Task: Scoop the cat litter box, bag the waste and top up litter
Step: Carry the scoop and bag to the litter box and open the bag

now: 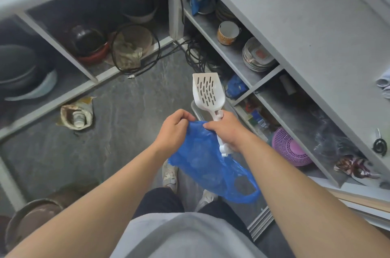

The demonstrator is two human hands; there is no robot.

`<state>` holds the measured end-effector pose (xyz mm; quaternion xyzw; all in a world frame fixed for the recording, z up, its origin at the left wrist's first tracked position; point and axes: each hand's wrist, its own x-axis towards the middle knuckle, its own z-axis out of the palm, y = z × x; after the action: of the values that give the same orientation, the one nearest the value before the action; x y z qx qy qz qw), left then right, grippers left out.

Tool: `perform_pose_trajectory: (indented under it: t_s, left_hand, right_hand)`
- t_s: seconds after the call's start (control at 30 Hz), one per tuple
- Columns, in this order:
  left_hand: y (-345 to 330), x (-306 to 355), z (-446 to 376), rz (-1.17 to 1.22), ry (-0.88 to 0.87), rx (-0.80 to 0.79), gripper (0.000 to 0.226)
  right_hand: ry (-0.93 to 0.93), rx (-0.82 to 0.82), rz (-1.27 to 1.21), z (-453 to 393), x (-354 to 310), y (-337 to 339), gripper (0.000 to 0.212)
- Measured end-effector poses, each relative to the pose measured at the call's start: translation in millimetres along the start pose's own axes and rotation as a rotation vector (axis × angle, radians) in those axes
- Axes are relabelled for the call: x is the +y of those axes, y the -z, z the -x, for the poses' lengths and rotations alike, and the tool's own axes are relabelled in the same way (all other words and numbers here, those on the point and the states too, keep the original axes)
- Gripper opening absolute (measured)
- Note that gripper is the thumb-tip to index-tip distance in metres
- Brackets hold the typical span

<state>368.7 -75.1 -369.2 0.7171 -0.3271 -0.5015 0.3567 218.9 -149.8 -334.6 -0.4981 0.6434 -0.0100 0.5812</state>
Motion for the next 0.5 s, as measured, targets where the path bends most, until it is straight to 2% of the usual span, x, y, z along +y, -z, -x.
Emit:
perform_pose_trajectory:
  t_s: [0.1, 0.17, 0.23, 0.3, 0.37, 0.43, 0.5]
  left_hand:
    - [5.1, 4.4, -3.1, 0.158, 0.096, -0.018, 0.027]
    - [9.4, 6.3, -5.4, 0.237, 0.142, -0.034, 0.017]
    - [15.7, 5.8, -6.2, 0.184, 0.138, -0.040, 0.003]
    - [20.2, 0.5, -7.3, 0.068, 0.136, -0.014, 0.018]
    - [22.8, -2.9, -10.6, -0.042, 0.147, 0.055, 0.017]
    - [24.9, -5.6, -16.5, -0.054, 0.179, 0.121, 0.012]
    - [24.2, -5.0, -20.9, 0.004, 0.209, 0.136, 0.012]
  right_hand:
    - [0.008, 0.031, 0.046, 0.5, -4.5, 1.3, 0.024]
    - [0.014, 0.075, 0.061, -0.8, -5.9, 4.0, 0.021]
    - [0.025, 0.120, 0.119, -1.5, -7.7, 7.6, 0.021]
    - [0.045, 0.194, 0.201, 0.7, -10.8, 11.2, 0.019]
    - [0.087, 0.305, 0.272, 4.7, -14.2, 14.3, 0.018]
    - [0.140, 0.369, 0.307, 12.1, -17.7, 15.5, 0.017]
    - [0.163, 0.361, 0.299, 20.7, -17.1, 16.9, 0.017]
